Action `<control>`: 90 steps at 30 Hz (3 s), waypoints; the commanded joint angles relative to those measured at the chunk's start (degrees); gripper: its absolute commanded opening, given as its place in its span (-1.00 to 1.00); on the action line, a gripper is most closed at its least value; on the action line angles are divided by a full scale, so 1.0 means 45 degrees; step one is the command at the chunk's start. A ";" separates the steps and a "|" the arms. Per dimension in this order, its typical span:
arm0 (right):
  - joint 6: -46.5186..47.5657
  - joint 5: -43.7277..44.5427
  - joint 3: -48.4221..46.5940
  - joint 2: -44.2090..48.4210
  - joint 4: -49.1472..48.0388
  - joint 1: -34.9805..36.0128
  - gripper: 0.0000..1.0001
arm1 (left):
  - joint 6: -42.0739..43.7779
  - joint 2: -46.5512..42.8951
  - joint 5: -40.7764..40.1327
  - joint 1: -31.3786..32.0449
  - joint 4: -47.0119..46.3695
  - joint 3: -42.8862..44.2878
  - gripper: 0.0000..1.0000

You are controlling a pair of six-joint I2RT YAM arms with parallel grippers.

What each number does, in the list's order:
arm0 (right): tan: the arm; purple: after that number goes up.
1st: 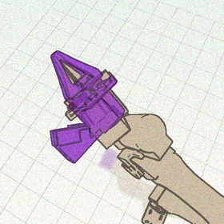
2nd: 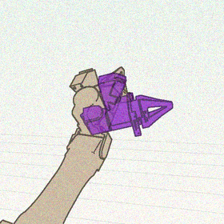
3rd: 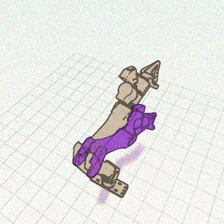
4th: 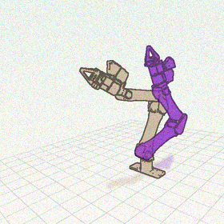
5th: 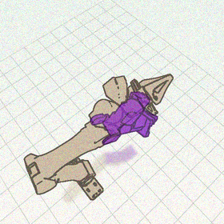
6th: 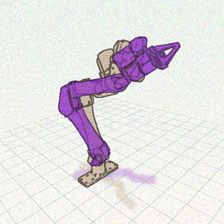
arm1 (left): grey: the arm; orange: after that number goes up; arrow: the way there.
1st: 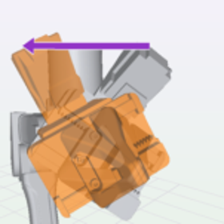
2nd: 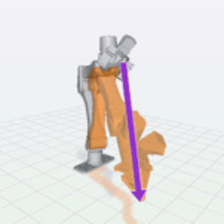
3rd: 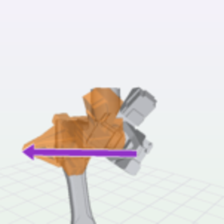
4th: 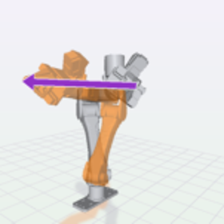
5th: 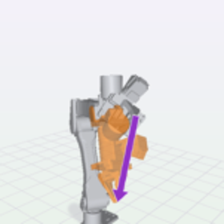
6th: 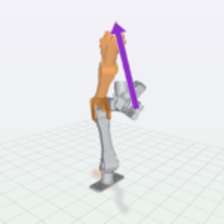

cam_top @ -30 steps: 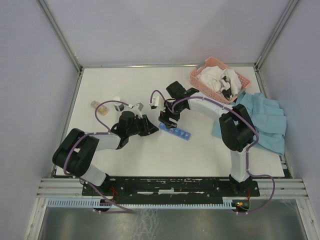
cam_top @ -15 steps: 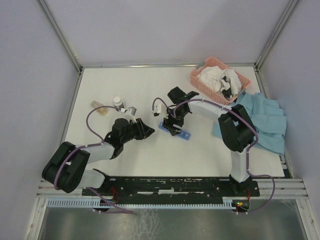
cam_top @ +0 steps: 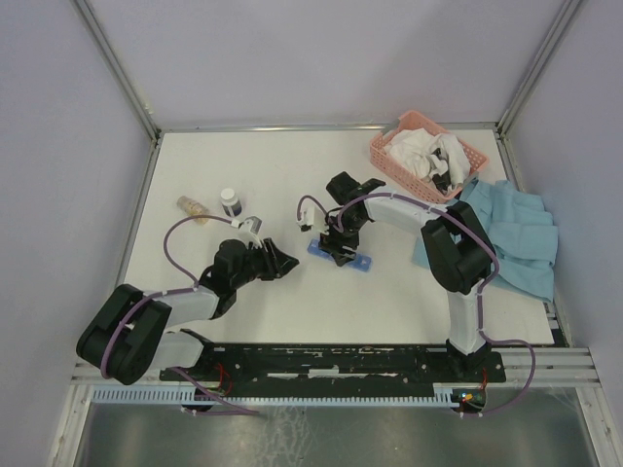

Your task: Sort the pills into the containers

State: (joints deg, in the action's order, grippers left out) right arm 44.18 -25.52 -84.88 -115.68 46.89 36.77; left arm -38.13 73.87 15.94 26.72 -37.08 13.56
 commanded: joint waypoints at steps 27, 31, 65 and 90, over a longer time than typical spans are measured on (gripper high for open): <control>0.2615 -0.0975 0.0533 0.1020 -0.0009 0.1247 0.65 | -0.2127 0.1197 0.0838 0.1152 -0.1822 -0.0275 -0.05; 0.2761 -0.0848 0.0580 0.1076 -0.0095 0.1294 0.65 | -0.2142 0.1856 0.0753 0.1276 -0.1666 0.0125 -0.05; 0.4312 -0.0667 0.0228 0.0523 -0.0234 0.1749 0.55 | -0.1542 0.3584 0.1564 0.1435 -0.0321 0.1713 -0.08; 0.3212 -0.0403 -0.0073 0.0892 -0.0478 0.1712 0.21 | -0.0643 0.3669 0.0793 0.1426 0.1204 0.1960 -0.23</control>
State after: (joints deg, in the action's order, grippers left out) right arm 59.48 -27.18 -83.55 -114.24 45.89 44.51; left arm -45.10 90.06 21.06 32.88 -35.48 21.45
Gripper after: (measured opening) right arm 0.626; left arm 0.386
